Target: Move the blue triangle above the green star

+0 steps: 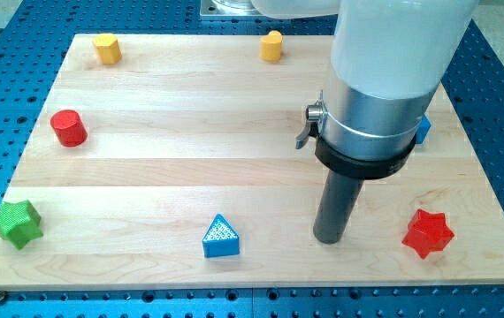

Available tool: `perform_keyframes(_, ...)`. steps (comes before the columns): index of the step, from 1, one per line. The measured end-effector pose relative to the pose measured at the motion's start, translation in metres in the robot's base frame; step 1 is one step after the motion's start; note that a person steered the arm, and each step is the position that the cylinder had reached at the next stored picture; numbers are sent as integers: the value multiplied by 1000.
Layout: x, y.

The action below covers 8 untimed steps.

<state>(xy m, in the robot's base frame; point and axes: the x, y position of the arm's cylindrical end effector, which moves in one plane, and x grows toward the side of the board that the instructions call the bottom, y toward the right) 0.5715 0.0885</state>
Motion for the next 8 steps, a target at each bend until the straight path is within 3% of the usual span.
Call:
perform_keyframes(4,-19,-5)
perform_keyframes(5,39,-6)
perform_keyframes(8,31,-67)
